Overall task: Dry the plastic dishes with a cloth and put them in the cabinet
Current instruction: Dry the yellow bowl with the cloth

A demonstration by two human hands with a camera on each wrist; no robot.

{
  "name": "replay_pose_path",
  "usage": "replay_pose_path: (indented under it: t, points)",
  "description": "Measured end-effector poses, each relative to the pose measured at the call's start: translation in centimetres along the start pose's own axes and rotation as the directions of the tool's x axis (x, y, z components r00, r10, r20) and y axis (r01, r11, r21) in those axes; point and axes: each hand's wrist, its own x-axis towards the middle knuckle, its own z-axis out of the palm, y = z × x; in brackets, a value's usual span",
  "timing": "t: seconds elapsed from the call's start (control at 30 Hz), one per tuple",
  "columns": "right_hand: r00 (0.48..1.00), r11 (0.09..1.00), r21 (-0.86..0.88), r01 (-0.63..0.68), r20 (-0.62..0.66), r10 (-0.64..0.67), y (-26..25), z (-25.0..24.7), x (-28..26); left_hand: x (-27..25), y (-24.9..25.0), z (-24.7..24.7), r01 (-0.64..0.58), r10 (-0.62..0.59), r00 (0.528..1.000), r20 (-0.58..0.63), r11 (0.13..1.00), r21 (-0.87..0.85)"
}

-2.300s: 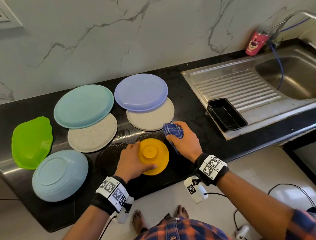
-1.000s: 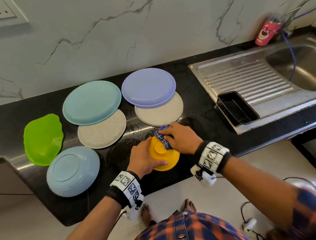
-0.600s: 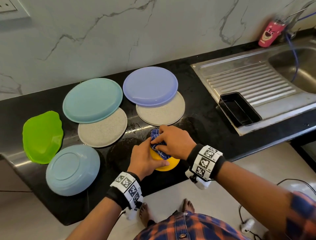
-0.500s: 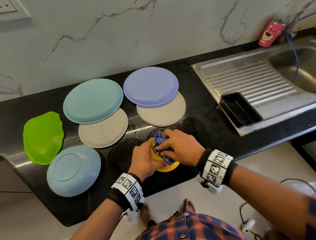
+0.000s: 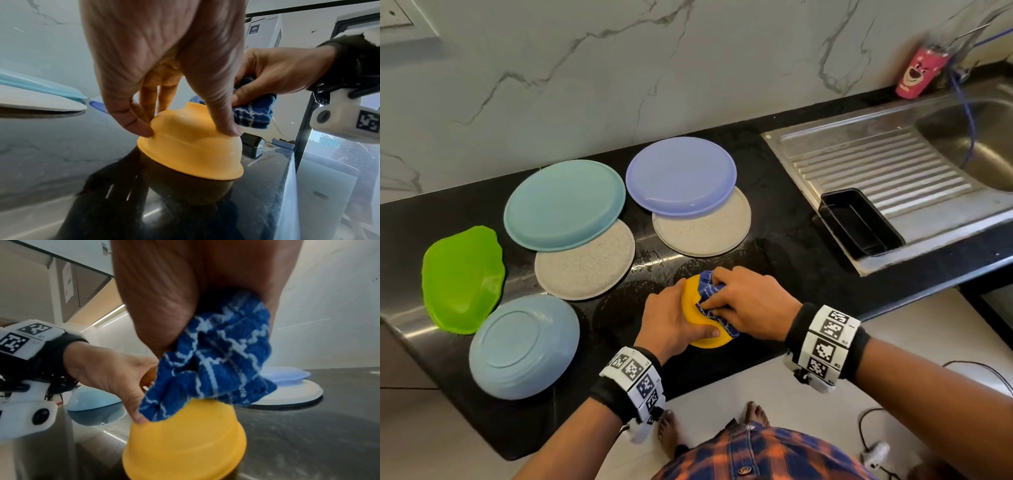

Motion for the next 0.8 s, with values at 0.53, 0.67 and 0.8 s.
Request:
replay_pose_path:
  t: [0.53, 0.67, 0.8]
  points:
    - [0.999, 0.998, 0.062, -0.032, -0.018, 0.033, 2.1, -0.8, -0.3, -0.4, 0.5, -0.3, 0.018, -0.019, 1.0, 0.012, 0.998, 0.056]
    - [0.97, 0.945, 0.277, -0.175, -0.116, 0.213, 4.2, 0.3, 1.4, -0.3, 0.5, -0.1, 0.034, -0.037, 0.999, 0.029, 0.994, 0.106]
    - [0.973, 0.873, 0.457, -0.172, -0.058, 0.222, 4.2, 0.9, 3.6, 0.1, 0.2, 0.0, 0.035, -0.04, 0.999, 0.031, 0.989, 0.142]
